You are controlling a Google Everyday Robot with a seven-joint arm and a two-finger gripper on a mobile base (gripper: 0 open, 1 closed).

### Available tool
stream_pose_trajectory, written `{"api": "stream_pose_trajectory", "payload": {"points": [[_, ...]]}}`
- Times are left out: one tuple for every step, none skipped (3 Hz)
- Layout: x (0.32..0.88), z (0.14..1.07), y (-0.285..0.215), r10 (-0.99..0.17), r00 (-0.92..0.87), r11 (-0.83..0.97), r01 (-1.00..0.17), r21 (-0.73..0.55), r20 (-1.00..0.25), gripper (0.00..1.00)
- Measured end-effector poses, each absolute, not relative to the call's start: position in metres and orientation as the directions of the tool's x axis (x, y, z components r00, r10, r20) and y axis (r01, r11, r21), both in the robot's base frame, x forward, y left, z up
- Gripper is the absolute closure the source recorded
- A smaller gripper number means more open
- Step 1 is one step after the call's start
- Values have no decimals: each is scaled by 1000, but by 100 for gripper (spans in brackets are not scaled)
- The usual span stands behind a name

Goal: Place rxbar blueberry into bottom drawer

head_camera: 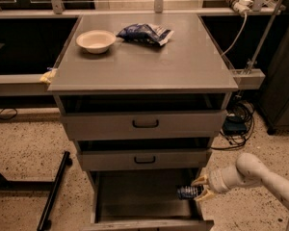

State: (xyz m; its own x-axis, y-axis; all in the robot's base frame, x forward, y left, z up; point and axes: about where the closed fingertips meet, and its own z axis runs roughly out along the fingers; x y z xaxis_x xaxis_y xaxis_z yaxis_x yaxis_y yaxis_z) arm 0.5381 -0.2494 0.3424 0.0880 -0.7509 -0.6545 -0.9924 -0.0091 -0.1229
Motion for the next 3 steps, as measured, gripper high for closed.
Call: {"api": "stream_pose_trajectory", "payload": {"points": [[547, 317, -243, -747, 132, -28, -985, -168, -652, 100], [560, 266, -204, -692, 205, -58, -972, -229, -692, 100], [554, 256, -202, -688, 203, -60, -973, -224, -696, 100]]}}
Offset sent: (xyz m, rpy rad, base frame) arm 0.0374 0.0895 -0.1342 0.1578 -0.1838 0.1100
